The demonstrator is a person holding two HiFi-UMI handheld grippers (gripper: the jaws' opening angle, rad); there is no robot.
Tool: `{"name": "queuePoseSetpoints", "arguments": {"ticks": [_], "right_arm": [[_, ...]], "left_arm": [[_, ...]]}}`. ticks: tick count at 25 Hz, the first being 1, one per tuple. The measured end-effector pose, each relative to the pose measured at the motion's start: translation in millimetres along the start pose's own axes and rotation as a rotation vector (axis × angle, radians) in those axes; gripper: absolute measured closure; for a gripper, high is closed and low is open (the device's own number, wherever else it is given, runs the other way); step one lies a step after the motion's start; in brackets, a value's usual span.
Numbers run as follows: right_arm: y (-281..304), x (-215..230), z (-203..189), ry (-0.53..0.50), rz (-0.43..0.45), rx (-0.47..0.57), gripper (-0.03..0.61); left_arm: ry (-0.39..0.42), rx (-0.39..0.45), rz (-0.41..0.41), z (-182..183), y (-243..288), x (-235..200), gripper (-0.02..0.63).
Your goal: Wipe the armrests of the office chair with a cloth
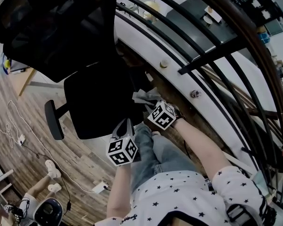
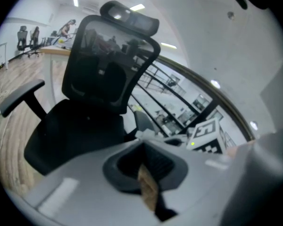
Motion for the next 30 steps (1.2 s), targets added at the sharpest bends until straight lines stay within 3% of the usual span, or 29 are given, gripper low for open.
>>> {"name": "queuePoseSetpoints", "arguments": {"ticks": [16,30], "right_arm": [[-12,-32,-21,-0.081,0.015,-0.008,0.554],[-29,-42,-24,-0.071,0.024,0.015,0.554]], "left_arm": [[0.002,0.01,0.008,-32,-26,12,0.606],[0.002,0.057,0.028,-41,-43,22,0.606]]}}
Point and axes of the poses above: the fingertips, and each gripper's own axes: y forward along the fingers, x to its right, z out of its top, the point moved 8 cm from there along -y, backward along the fingers
